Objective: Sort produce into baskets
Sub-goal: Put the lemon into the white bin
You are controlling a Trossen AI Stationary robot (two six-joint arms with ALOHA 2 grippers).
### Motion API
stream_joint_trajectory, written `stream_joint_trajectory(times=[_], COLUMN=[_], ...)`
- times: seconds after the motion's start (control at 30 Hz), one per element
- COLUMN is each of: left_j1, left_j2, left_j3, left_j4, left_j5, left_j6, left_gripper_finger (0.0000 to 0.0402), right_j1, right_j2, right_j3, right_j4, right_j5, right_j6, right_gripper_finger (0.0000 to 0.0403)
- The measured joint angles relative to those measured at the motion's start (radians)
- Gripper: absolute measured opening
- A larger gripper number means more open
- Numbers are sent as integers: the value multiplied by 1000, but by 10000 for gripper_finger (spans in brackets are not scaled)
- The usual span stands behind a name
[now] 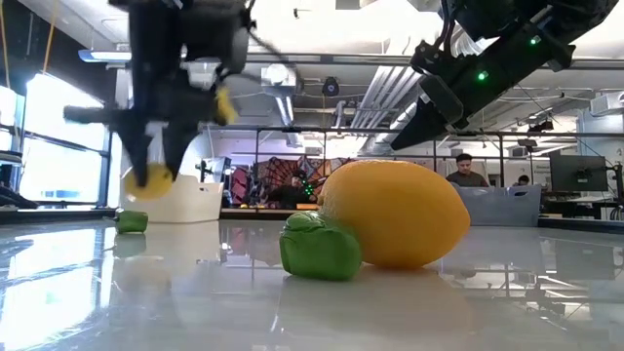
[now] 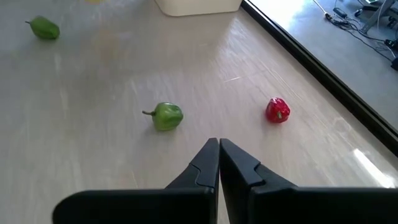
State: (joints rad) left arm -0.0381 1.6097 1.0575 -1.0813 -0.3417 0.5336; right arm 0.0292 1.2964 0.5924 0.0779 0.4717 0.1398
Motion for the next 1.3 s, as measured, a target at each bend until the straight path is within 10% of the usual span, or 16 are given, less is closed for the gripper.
stream_joint_trajectory(times=[0.43,0.7,1.3], left_j1=[484,758,826], left_j2=[-117,-98,95], left_j3=[189,153,152], left_j4=[-6,125,175], left_j5=[-2,203,226], left_j6=[-278,-383,-402], left_gripper_finger=[127,127,135], right_j1=[0,0,0], right_j2=[0,0,0], right_j3=[0,0,0], right_j4=[0,0,-15], right_j5=[0,0,-3], right_j6=[1,1,13], right_gripper_finger=[3,3,3])
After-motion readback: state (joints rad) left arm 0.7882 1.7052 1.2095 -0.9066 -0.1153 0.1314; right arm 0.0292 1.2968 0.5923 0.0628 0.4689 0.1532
